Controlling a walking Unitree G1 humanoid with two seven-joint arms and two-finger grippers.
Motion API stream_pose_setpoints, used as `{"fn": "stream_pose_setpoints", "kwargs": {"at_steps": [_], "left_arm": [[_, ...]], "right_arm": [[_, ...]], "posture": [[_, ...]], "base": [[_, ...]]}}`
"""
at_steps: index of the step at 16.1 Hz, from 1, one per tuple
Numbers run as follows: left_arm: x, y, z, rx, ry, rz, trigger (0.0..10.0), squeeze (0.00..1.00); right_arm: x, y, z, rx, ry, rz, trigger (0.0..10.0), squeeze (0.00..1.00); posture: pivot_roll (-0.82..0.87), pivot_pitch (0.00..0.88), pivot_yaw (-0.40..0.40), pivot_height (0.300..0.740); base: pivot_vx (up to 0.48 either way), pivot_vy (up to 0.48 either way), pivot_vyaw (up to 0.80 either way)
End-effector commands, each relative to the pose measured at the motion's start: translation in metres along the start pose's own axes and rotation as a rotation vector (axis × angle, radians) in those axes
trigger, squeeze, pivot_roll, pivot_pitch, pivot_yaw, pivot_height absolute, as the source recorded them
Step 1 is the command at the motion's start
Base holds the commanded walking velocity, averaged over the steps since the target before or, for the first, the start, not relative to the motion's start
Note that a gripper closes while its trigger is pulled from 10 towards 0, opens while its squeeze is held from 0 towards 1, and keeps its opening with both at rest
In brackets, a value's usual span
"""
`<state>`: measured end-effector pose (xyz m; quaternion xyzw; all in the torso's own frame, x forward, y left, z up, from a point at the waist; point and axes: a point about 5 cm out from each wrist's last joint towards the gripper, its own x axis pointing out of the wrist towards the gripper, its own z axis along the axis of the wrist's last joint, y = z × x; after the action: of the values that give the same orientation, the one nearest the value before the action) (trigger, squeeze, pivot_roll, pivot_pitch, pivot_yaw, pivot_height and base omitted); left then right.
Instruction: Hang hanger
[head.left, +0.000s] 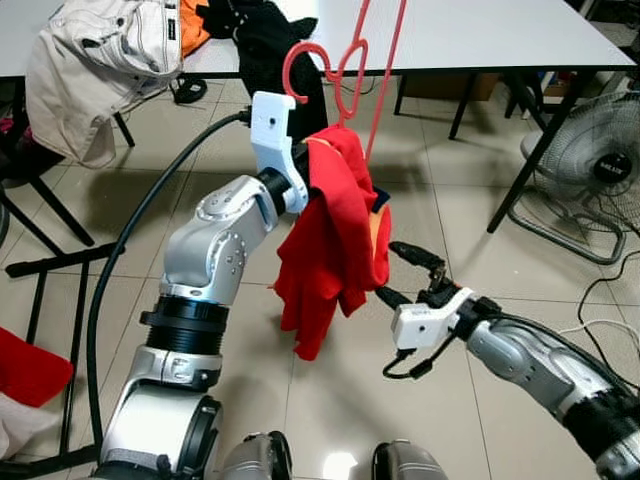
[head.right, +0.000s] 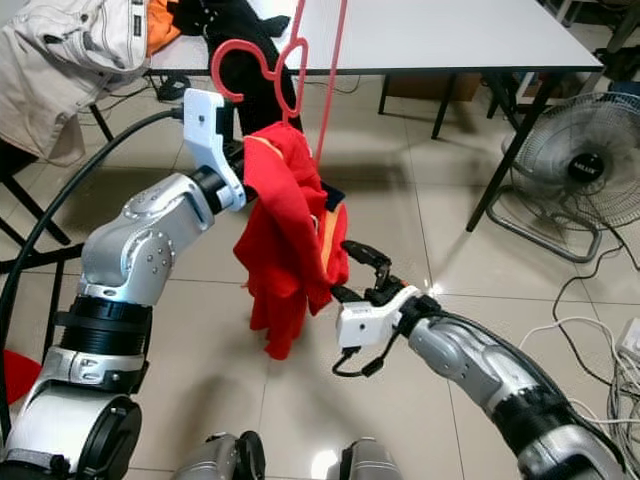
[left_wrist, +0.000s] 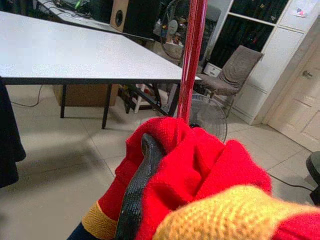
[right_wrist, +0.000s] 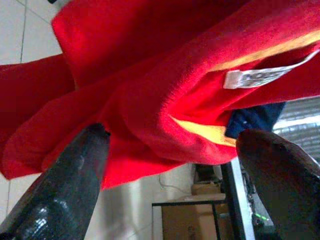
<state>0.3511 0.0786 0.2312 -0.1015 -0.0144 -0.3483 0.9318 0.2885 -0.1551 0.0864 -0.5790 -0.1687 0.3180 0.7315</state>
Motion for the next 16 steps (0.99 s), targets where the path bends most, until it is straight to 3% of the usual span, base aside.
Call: {"fn": "stream_pose_setpoints", "kwargs": {"at_steps": [1,8,12,13,16], "left_arm": [[0.001,-0.005,0.010,0.028,-0.034,-0.029,10.0,0.00],[0.002,-0.009,0.014,0.029,-0.040,-0.049,10.0,0.00],[0.003,-0.013,0.016,0.023,-0.041,-0.066,10.0,0.00],[0.004,-0.013,0.017,0.023,-0.043,-0.071,10.0,0.00],[0.005,-0.016,0.022,0.024,-0.053,-0.083,10.0,0.00]], "right_arm": [[0.003,0.001,0.000,-0.009,-0.007,0.005,10.0,0.00],[0.021,-0.007,-0.012,-0.044,0.037,-0.023,10.0,0.00],[0.037,0.004,-0.013,0.038,0.093,-0.005,10.0,0.00],[0.041,0.007,-0.011,0.040,0.090,0.007,0.0,0.00],[0.048,0.004,-0.010,0.036,0.084,0.006,0.0,0.00]], "posture": [[-0.22,0.106,0.038,0.740],[-0.21,0.114,0.050,0.740],[-0.21,0.119,0.057,0.740],[-0.21,0.120,0.064,0.740],[-0.21,0.117,0.065,0.740]], "base": [[0.000,0.000,0.00],[0.000,0.000,0.00],[0.000,0.000,0.00],[0.000,0.000,0.00],[0.000,0.000,0.00]]}}
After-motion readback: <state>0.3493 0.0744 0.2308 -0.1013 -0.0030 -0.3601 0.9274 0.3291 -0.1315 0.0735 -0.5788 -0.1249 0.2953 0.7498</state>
